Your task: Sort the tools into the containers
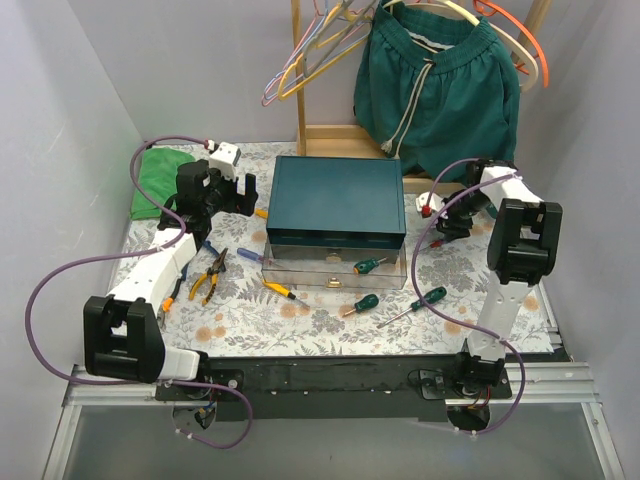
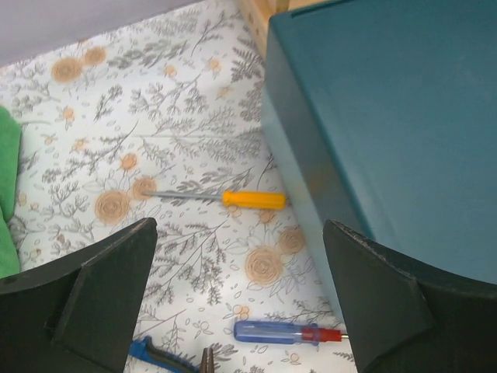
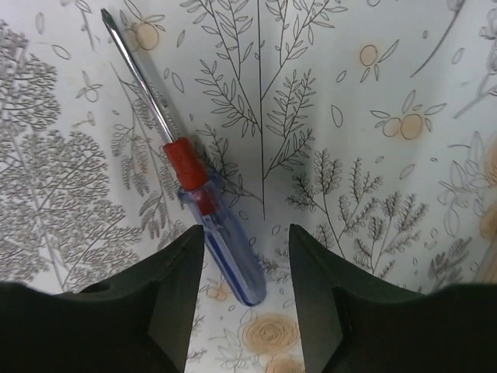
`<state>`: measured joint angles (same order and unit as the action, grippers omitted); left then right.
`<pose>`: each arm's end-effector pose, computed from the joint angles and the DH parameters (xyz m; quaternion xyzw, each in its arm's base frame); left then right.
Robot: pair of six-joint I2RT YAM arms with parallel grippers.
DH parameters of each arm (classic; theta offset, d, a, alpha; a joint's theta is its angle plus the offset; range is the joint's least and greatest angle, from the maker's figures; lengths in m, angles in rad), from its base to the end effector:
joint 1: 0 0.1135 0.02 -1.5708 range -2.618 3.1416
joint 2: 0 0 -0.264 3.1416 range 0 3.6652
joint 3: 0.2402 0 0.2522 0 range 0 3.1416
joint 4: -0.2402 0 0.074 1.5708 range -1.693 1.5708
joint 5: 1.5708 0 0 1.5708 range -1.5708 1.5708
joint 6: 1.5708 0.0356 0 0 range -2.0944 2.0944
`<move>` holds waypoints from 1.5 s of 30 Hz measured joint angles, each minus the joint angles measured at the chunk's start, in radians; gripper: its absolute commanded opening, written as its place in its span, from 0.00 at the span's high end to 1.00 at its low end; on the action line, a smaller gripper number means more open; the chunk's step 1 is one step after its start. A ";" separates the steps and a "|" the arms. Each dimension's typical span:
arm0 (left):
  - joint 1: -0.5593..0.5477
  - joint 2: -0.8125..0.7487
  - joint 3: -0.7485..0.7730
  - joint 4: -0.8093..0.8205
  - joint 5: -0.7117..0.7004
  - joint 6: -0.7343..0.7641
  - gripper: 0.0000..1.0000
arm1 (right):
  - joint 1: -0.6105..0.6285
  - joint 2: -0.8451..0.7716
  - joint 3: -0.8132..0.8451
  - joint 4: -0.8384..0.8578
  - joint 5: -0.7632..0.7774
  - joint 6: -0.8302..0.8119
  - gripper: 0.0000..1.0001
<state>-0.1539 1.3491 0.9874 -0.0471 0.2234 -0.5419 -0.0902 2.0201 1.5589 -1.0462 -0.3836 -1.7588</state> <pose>0.3072 -0.0556 0.2973 -0.1001 0.8269 -0.2736 0.4810 0.3871 -0.0216 0.1892 -0.7309 0.6546 0.0899 0.1708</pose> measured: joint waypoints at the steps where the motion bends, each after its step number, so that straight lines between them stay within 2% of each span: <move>1: 0.003 0.008 0.000 -0.009 -0.003 0.005 0.12 | 0.002 0.019 0.005 0.008 0.003 -0.006 0.47; 3: 0.010 0.019 0.000 -0.025 -0.010 0.015 0.12 | 0.006 0.061 0.021 0.018 0.014 -0.024 0.48; 4: 0.011 0.021 0.000 -0.035 -0.014 0.022 0.12 | 0.008 0.076 0.024 0.023 0.018 -0.031 0.52; 6: 0.014 0.021 0.002 -0.049 -0.019 0.034 0.12 | 0.013 0.086 0.029 0.028 0.030 -0.053 0.65; 7: 0.015 0.021 0.005 -0.053 -0.021 0.039 0.11 | 0.014 0.086 0.029 0.030 0.036 -0.059 0.80; 10: 0.018 0.021 0.009 -0.058 -0.026 0.053 0.12 | 0.019 0.064 -0.006 0.034 0.059 -0.087 0.94; 13: 0.023 0.021 0.009 -0.058 -0.026 0.059 0.12 | 0.018 0.041 -0.034 0.042 0.072 -0.090 0.99; 19: 0.027 0.015 0.009 -0.040 -0.015 0.051 0.12 | -0.055 -0.055 -0.103 -0.027 0.063 -0.052 0.99; 23: 0.027 0.004 0.009 -0.019 0.015 0.030 0.11 | -0.130 -0.258 -0.099 -0.108 0.006 0.014 0.99; 26: 0.027 -0.010 0.009 -0.007 0.041 0.010 0.11 | -0.122 -0.435 -0.034 -0.166 -0.095 0.128 0.99; 29: 0.027 -0.032 0.009 0.010 0.059 -0.013 0.11 | 0.005 -0.546 0.051 -0.182 -0.179 0.261 0.99; 31: 0.028 -0.052 0.008 0.016 0.071 -0.025 0.11 | 0.201 -0.583 0.108 -0.167 -0.234 0.398 0.99; 34: 0.028 -0.087 0.007 0.024 0.079 -0.035 0.11 | 0.425 -0.567 0.150 -0.139 -0.304 0.573 0.99; 38: 0.027 -0.158 -0.018 0.030 0.081 -0.039 0.11 | 0.586 -0.478 0.167 -0.130 -0.360 0.758 0.99; 41: 0.027 -0.200 -0.040 0.033 0.080 -0.038 0.10 | 0.650 -0.409 0.158 -0.137 -0.360 0.820 0.72; 42: 0.027 -0.214 -0.051 0.033 0.080 -0.039 0.10 | 0.665 -0.393 0.150 -0.140 -0.356 0.838 0.48; 43: 0.028 -0.224 -0.059 0.033 0.080 -0.039 0.10 | 0.676 -0.383 0.143 -0.143 -0.350 0.850 0.43; 45: 0.030 -0.243 -0.076 0.031 0.081 -0.042 0.10 | 0.691 -0.366 0.133 -0.152 -0.336 0.882 0.41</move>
<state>-0.1242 1.1061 0.9119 -0.0162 0.3046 -0.5838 0.6010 1.6543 1.6920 -1.1984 -0.7193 -0.8764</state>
